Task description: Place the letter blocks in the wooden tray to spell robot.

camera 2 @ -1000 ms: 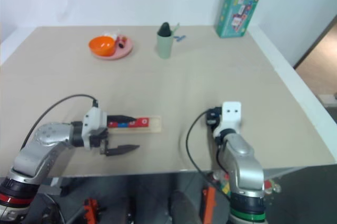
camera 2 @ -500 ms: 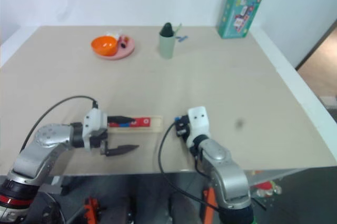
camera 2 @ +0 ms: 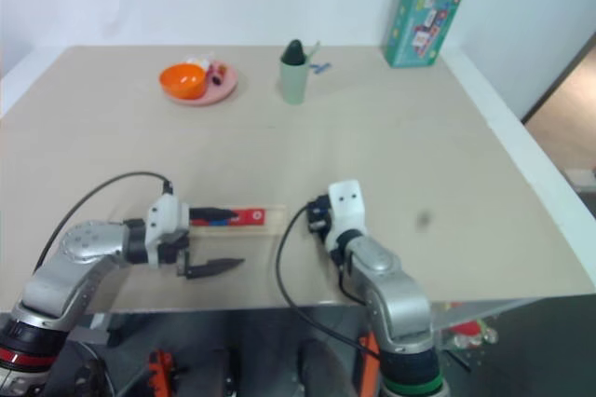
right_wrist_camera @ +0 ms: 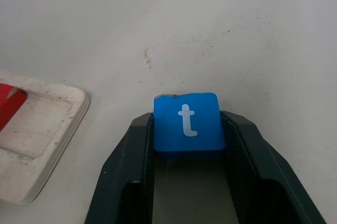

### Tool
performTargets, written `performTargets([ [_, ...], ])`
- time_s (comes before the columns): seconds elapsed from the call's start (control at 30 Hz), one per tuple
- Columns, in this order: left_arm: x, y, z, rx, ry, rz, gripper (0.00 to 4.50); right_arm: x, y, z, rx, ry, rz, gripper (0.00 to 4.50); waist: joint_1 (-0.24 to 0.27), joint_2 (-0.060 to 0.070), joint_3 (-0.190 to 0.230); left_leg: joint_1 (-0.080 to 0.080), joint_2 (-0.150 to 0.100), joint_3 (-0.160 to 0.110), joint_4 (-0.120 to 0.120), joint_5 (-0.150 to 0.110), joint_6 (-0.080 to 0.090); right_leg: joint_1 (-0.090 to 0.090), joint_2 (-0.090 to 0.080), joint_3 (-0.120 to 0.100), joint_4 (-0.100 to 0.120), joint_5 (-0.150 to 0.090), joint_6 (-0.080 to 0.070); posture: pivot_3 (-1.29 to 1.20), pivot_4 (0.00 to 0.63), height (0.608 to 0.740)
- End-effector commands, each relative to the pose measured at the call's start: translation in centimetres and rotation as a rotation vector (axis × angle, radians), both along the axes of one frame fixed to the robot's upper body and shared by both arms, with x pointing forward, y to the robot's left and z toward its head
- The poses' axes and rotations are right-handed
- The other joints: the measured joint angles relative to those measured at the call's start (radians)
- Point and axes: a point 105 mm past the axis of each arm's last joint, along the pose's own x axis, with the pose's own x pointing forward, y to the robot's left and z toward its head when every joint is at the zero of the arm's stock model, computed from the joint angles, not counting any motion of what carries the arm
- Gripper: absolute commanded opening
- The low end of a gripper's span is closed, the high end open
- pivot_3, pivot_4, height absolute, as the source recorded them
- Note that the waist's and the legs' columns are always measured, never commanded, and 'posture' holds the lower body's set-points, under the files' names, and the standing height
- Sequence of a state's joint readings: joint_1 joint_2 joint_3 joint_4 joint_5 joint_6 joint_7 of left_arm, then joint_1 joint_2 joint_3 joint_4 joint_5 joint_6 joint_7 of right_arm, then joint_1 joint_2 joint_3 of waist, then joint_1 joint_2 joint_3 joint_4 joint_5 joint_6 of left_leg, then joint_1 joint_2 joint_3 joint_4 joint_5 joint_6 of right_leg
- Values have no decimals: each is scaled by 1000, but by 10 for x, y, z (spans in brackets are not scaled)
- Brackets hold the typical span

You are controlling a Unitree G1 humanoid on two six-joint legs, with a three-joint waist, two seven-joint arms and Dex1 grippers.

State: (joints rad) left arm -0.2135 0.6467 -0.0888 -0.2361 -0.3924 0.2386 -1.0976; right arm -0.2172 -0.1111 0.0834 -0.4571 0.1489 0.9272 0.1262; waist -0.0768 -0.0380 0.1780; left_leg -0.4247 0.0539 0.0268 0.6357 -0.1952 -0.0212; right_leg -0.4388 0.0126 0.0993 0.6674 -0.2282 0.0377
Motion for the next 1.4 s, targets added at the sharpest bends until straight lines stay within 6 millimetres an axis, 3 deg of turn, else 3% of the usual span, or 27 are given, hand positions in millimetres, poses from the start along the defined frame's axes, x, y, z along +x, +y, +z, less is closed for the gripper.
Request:
performTargets([
  [0.03,0,4,9,1,-43,11,4500,-3,6,1,-4,6,36,1225,0,0,0,0,0,0,0,0,0,0,0,0,0,0,0,0,150,740],
  [0.07,0,4,8,2,-42,12,4500,-5,8,1,-8,7,49,1225,0,0,0,0,0,0,0,0,0,0,0,0,0,0,0,0,150,740],
  [0.1,-1,4,8,4,-42,13,4500,-6,9,1,-8,5,57,2258,0,-1,0,0,0,0,0,0,0,0,0,0,0,0,0,0,150,740],
  [0.33,-3,6,6,13,-42,21,4500,-1,-5,28,8,-85,60,4484,0,-1,-1,0,0,0,0,0,0,0,0,0,0,0,-1,0,150,740],
  [0.53,-4,3,8,-16,-41,21,4500,23,-34,73,-45,-175,335,4484,0,0,0,0,-2,2,3,0,0,1,-1,2,-1,1,1,0,150,740],
  [0.7,-2,0,7,-27,-43,23,4500,24,-31,61,-184,-123,756,4484,-1,0,0,2,-1,1,1,0,1,3,0,1,-1,0,0,0,150,740],
  [0.87,-3,1,8,-28,-48,40,4500,21,-19,38,-278,-109,1064,4484,-3,1,0,1,0,0,-1,-1,2,1,2,0,0,2,4,0,150,740],
  [1.03,-7,5,8,-20,-49,65,4500,41,-17,31,-324,-115,1135,4484,-3,1,1,1,0,1,0,-1,2,1,1,1,-1,3,4,0,150,740],
  [1.4,-13,9,7,-14,-42,103,4500,51,-23,15,-375,-101,1180,4484,0,1,1,2,-1,1,1,0,2,3,0,1,0,3,4,0,150,740],
])
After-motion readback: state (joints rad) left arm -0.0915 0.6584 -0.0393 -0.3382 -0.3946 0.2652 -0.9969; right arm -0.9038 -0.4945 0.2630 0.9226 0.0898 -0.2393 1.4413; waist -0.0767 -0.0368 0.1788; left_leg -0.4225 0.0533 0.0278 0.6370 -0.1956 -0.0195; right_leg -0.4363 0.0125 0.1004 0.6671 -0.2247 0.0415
